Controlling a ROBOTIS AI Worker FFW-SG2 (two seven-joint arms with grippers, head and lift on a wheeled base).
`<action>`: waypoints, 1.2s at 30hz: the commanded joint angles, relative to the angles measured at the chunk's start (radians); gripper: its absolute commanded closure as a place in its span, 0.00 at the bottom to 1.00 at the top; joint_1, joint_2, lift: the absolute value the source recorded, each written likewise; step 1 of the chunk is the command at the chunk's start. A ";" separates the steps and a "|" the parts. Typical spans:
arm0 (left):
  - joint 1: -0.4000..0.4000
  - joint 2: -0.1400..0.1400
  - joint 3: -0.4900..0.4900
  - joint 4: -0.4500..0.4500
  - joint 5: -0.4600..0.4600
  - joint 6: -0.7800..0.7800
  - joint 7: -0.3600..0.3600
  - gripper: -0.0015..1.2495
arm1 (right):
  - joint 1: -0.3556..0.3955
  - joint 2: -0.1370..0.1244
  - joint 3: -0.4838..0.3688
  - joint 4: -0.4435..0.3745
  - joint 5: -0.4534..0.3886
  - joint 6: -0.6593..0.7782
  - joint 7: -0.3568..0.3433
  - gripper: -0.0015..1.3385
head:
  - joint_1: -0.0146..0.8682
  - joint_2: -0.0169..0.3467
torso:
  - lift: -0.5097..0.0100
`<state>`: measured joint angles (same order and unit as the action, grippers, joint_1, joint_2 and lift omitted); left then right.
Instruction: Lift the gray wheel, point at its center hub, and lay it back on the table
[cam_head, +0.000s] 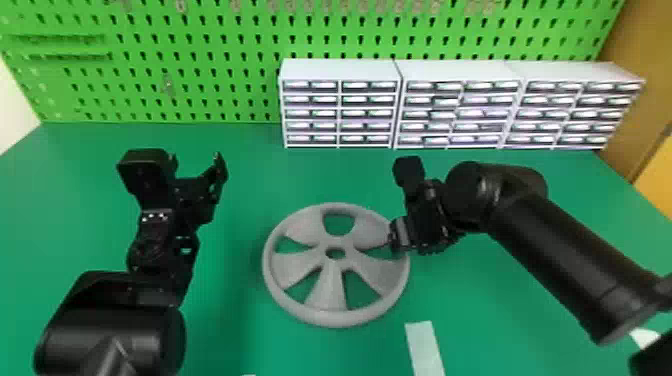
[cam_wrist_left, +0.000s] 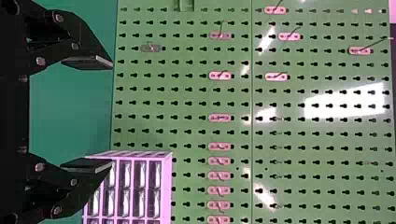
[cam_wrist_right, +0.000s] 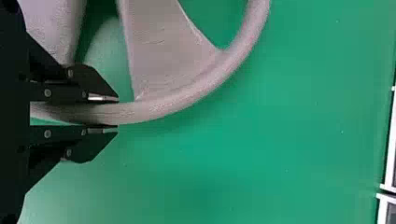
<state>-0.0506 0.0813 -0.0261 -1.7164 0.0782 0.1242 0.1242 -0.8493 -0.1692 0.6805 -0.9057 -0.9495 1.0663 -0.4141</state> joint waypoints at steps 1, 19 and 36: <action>0.000 0.000 0.000 0.000 0.000 0.000 0.000 0.40 | -0.011 0.003 0.013 0.008 0.003 0.011 0.000 0.80 | 0.80 0.18 | 0.80; 0.000 0.000 -0.002 0.000 -0.003 0.000 0.000 0.40 | -0.017 0.008 0.022 0.008 0.014 0.026 0.000 0.87 | 0.80 0.18 | 0.80; 0.002 0.000 0.000 0.000 -0.003 0.003 0.002 0.40 | -0.011 0.010 -0.024 -0.045 0.069 0.020 0.000 0.87 | 0.80 0.18 | 0.80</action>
<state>-0.0499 0.0813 -0.0270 -1.7165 0.0751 0.1272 0.1258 -0.8642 -0.1595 0.6731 -0.9178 -0.9170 1.0847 -0.4142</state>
